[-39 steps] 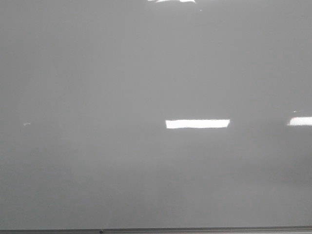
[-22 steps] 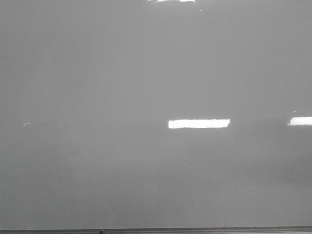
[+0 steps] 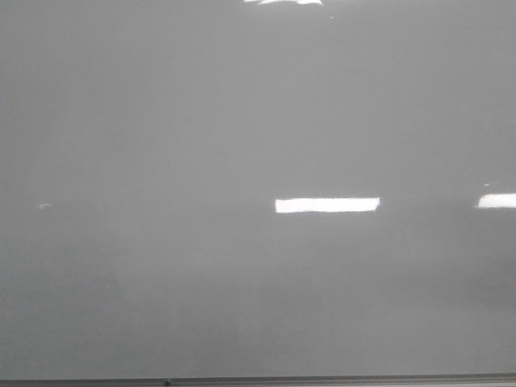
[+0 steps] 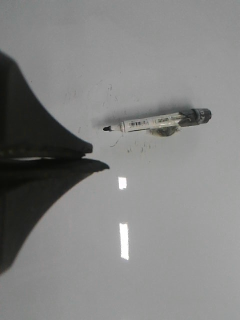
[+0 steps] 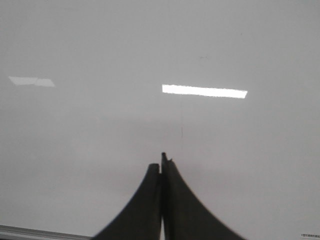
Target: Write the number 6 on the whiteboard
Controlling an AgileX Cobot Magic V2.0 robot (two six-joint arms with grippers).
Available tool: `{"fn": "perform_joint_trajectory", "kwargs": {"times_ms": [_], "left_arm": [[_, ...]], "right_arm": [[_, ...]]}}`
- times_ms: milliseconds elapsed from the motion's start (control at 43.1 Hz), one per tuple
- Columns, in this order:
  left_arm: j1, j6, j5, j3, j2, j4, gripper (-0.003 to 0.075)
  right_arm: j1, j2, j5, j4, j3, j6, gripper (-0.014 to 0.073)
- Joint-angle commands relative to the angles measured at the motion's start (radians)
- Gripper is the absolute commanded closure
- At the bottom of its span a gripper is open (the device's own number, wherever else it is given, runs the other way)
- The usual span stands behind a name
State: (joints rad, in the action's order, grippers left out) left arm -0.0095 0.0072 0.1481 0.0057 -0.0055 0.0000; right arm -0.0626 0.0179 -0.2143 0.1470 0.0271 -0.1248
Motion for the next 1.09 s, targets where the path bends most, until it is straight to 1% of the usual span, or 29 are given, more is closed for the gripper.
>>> {"fn": "perform_joint_trajectory", "kwargs": {"times_ms": [0, 278, 394, 441, 487, 557, 627, 766, 882, 951, 1067], "left_arm": [[-0.009, -0.007, -0.077, 0.007, -0.014, -0.006, 0.0741], [-0.009, -0.007, -0.095, 0.007, -0.014, -0.006, 0.0741], [-0.009, -0.007, -0.097, 0.007, -0.014, -0.006, 0.0741], [-0.009, -0.007, -0.112, 0.007, -0.014, 0.0, 0.0741], [-0.007, -0.007, -0.157, 0.005, -0.014, 0.0, 0.0741], [-0.007, -0.007, -0.202, -0.009, -0.014, -0.022, 0.0741], [-0.007, -0.007, -0.205, -0.061, -0.014, -0.028, 0.0741], [-0.007, -0.007, -0.112, -0.209, 0.027, -0.025, 0.0741], [-0.007, -0.007, 0.002, -0.335, 0.134, 0.008, 0.0741], [-0.007, -0.007, 0.038, -0.378, 0.203, 0.051, 0.0741], [-0.007, 0.008, 0.037, -0.404, 0.267, 0.096, 0.0741]], "right_arm": [[-0.001, 0.012, 0.085, -0.004, -0.014, 0.0, 0.0662], [-0.001, 0.012, 0.147, -0.004, -0.014, 0.0, 0.0662], [-0.001, 0.012, 0.205, -0.004, -0.015, 0.0, 0.0662], [-0.001, 0.012, 0.231, -0.004, -0.017, 0.0, 0.0662], [-0.001, 0.012, 0.239, -0.003, -0.028, 0.0, 0.0662], [-0.001, 0.012, 0.207, 0.007, -0.071, 0.0, 0.0662], [-0.001, 0.011, 0.159, 0.012, -0.13, 0.0, 0.0658], [-0.001, -0.036, 0.038, 0.024, -0.274, 0.0, 0.0654], [-0.001, -0.145, -0.074, 0.07, -0.379, 0.001, 0.0654], [-0.001, -0.221, -0.104, 0.089, -0.416, 0.001, 0.0654], [-0.001, -0.304, -0.101, 0.091, -0.445, 0.001, 0.0654]]}}
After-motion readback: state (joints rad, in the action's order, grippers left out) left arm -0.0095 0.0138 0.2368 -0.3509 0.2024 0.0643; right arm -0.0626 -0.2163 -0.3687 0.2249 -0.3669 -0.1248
